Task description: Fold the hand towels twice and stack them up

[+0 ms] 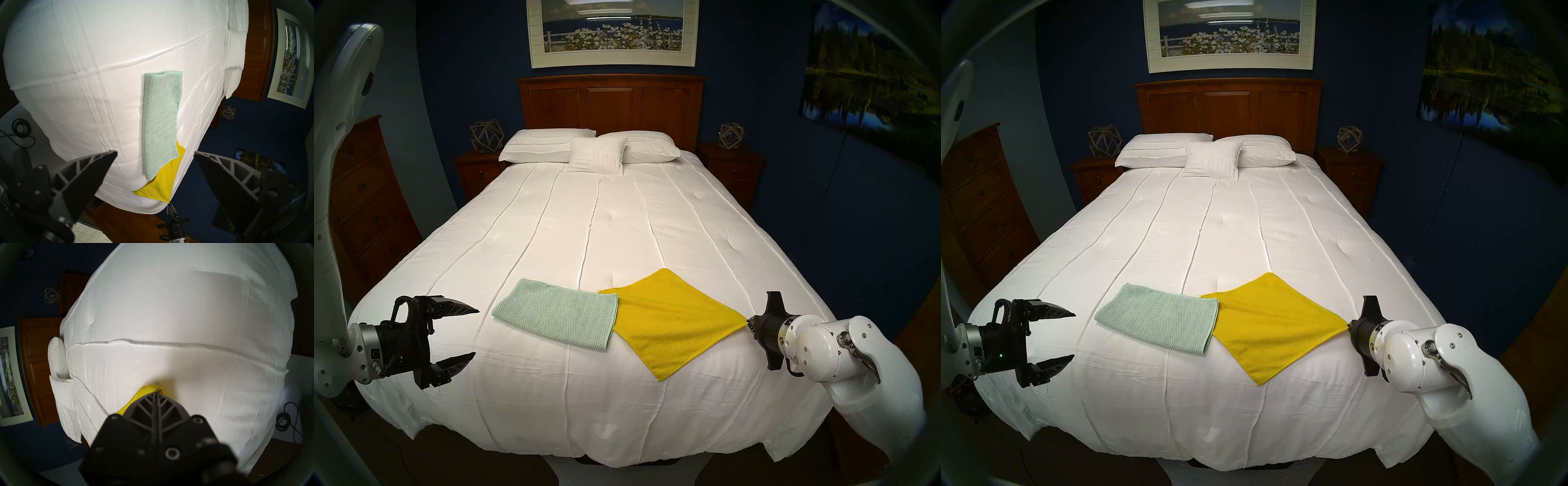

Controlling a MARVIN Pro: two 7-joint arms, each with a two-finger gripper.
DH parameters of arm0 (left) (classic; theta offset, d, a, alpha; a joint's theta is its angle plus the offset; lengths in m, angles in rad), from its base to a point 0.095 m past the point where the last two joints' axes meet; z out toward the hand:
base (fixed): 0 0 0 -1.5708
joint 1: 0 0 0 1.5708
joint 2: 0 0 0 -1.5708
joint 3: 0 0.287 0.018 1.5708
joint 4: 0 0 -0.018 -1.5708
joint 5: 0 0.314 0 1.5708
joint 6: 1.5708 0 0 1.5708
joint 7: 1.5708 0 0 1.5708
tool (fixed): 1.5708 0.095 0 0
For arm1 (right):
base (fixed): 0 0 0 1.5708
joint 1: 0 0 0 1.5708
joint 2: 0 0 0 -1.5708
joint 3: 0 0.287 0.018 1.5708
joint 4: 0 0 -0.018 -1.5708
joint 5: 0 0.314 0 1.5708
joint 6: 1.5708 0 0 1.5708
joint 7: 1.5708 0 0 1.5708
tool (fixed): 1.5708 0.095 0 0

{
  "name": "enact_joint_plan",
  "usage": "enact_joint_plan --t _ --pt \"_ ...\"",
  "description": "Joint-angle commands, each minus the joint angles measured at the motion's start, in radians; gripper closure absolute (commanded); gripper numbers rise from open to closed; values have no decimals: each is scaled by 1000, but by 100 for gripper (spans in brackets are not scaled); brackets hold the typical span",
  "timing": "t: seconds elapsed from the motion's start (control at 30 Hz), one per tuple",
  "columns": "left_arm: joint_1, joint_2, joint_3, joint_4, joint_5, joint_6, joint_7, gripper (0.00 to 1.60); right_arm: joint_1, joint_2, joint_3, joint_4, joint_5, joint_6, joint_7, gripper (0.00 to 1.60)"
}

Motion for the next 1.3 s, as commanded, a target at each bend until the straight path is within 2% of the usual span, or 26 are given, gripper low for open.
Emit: enact_joint_plan --t 0.0,0.23,0.27,0.5,0.57,0.6,0.63,0.67,0.8,1.1,1.27 --pt "-3 2 0 0 -2 0 -4 0 -106 23 54 -20 -22 -10 17 160" --pt "-3 2 0 0 -2 0 -4 0 -206 31 125 -32 -49 -28 26 160" --pt "-3 2 0 0 -2 0 -4 0 -200 31 122 -25 -56 -32 18 160" --pt "-3 2 0 0 -2 0 -4 0 -289 26 212 -37 -61 -26 33 160" --pt "-3 2 0 0 -2 0 -4 0 -268 20 187 -43 -59 -30 29 160" --pt "-3 2 0 0 -2 0 -4 0 -252 18 167 -46 -62 -38 24 146" --pt "-3 2 0 0 -2 0 -4 0 -233 12 144 -51 -57 -45 21 117" --pt "-3 2 0 0 -2 0 -4 0 -221 6 125 -58 -59 -54 27 0" --pt "-3 2 0 0 -2 0 -3 0 -168 -12 56 -104 -40 -54 33 0" --pt "-2 1 -1 0 -2 0 -2 0 -43 -80 -139 -104 -14 -11 74 0" --pt "-2 1 -1 0 -2 0 -1 0 1 -133 -210 -84 -15 25 88 0"
